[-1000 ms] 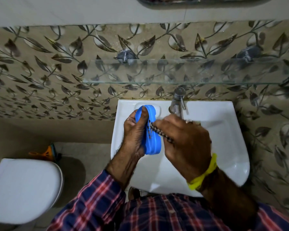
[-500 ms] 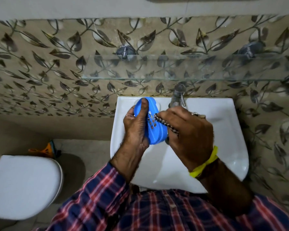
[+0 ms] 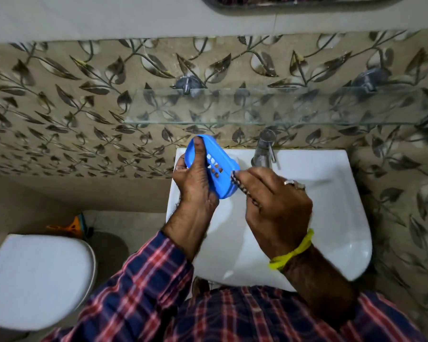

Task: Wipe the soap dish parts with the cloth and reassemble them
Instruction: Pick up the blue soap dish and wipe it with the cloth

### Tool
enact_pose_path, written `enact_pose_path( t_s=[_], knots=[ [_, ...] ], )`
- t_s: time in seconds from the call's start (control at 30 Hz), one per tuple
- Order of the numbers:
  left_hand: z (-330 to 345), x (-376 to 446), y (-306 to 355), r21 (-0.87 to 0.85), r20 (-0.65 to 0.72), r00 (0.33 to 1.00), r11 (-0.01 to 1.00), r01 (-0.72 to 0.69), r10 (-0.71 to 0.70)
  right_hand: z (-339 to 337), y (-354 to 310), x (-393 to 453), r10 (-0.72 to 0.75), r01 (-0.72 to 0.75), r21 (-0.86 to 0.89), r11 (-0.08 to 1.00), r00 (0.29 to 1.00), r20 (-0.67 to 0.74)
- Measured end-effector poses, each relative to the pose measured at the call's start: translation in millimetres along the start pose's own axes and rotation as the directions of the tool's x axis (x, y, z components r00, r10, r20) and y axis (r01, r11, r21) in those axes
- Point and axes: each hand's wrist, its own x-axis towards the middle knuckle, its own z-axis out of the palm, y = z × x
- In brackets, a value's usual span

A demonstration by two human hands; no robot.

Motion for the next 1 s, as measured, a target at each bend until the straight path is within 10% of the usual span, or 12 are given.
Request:
enact_pose_path(
  t_s=[0.57, 0.7, 0.77, 0.83, 1.0],
  knots=[
    [-2, -13, -26, -0.134, 0.148, 0.941, 0.937, 0.323, -0.304, 11, 1, 6, 0.288, -0.249, 0.247, 0.936, 0.948, -0.137],
    [-35, -16, -9, 0.396, 0.221, 0.971, 0.901, -0.177, 0.093, 3, 15, 10, 0.265, -0.235, 0.207, 0.950, 0.955, -0.133],
    [-47, -7, 13, 0.606, 0.615, 0.754, 0.474, -0.639, 0.231, 1, 20, 9, 0.260, -0.232, 0.204, 0.951, 0.958, -0.119],
    [-38, -4, 32, 0.562, 0.820, 0.572, 0.161, -0.812, 0.023, 4, 19, 7, 0.266, -0.248, 0.218, 0.944, 0.962, -0.057],
    [-26, -6, 38, 0.631, 0.775, 0.595, 0.310, -0.712, -0.212, 4, 18, 5, 0.125, -0.176, 0.316, 0.932, 0.976, 0.176]
  ],
)
